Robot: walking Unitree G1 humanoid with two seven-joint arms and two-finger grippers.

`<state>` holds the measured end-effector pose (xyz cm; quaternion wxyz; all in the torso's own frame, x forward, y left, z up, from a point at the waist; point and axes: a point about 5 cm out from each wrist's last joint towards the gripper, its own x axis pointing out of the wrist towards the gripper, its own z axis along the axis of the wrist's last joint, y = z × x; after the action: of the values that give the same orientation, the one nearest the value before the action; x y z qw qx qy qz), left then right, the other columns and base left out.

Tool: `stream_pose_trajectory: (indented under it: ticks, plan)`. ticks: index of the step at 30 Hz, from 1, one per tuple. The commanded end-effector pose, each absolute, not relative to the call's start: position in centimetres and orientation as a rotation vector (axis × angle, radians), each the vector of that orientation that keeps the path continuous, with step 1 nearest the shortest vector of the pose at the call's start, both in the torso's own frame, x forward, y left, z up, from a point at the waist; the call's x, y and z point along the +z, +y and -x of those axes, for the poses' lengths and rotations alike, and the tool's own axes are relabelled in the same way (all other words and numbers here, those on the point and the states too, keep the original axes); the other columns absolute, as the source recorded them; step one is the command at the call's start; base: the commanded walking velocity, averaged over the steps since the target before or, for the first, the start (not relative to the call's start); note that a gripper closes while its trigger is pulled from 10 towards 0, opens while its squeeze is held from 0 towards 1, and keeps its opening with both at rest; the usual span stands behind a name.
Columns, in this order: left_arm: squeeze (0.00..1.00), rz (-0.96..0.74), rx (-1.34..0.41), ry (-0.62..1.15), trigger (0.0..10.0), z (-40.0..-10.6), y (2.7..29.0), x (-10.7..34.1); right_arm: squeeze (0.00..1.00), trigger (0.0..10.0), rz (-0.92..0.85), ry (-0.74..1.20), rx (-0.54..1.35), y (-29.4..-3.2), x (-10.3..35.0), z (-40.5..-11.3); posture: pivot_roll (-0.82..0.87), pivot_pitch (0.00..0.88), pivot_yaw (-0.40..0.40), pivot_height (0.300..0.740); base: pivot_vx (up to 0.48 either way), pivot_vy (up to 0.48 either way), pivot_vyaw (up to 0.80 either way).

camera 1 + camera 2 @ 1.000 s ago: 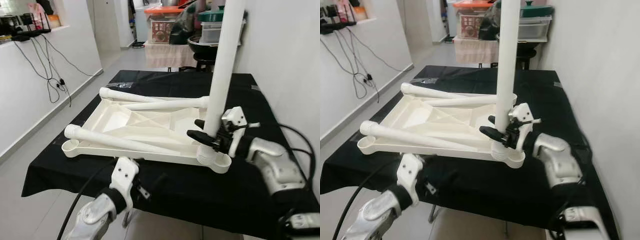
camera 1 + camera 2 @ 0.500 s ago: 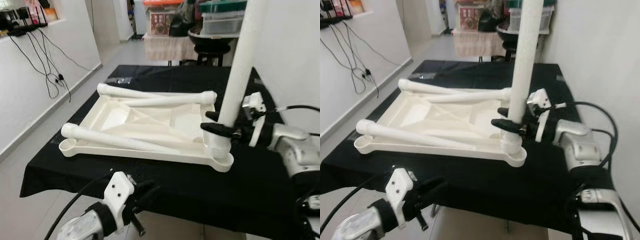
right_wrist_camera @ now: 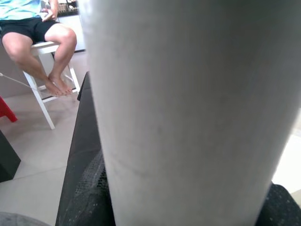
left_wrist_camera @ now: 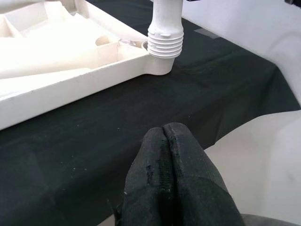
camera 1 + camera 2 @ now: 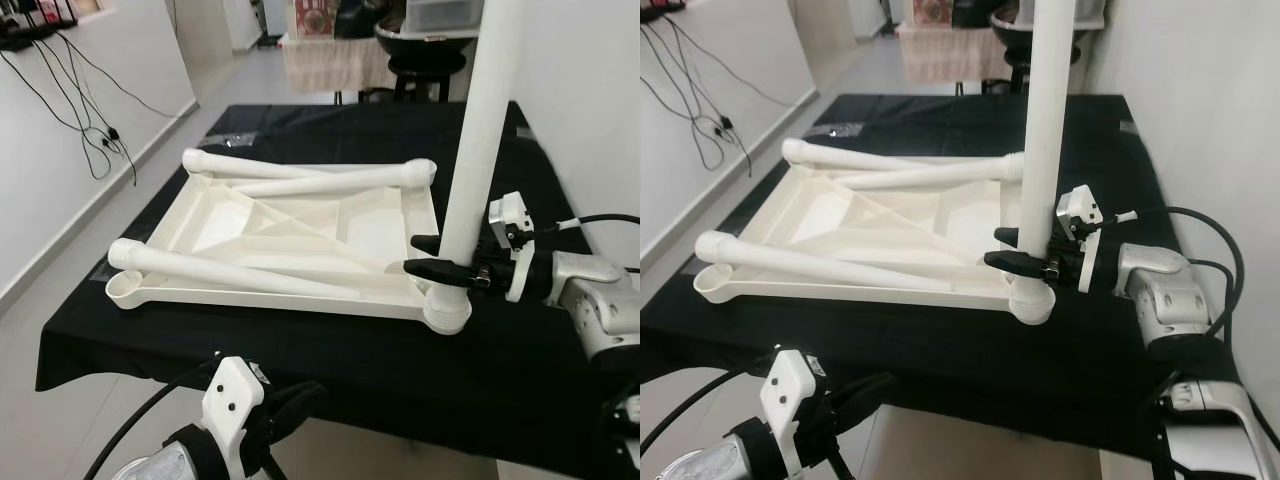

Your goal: Building children table

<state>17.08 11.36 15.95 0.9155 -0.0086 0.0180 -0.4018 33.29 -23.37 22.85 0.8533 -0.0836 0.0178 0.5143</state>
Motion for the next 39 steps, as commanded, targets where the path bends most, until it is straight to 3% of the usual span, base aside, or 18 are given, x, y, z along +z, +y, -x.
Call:
stream_pose_trajectory:
  ticks: [1,20,27,39]
  plan:
    - [0.0,0.021,-0.823,0.06,10.0,-16.6,11.6,16.0,0.0,10.0,0.18,0.112,1.087,-23.4,21.5,-33.1,0.05,0.242,0.073,0.74,0.0,0.0,0.0]
    - [0.0,0.06,-0.824,0.094,10.0,-15.3,11.6,16.7,0.0,10.0,0.171,0.127,1.031,-24.2,22.4,-34.0,0.07,0.292,0.079,0.74,0.0,0.0,0.0]
    - [0.0,0.064,-0.819,0.102,10.0,-15.4,11.6,16.9,0.0,10.0,0.139,0.063,1.331,-21.4,22.8,-32.1,0.07,0.302,0.077,0.74,0.0,0.0,0.0]
    - [0.0,0.056,-0.813,0.104,10.0,-15.7,11.8,17.0,0.0,10.0,0.089,0.087,1.56,-17.0,20.9,-30.0,0.08,0.306,0.077,0.74,0.0,0.0,0.0]
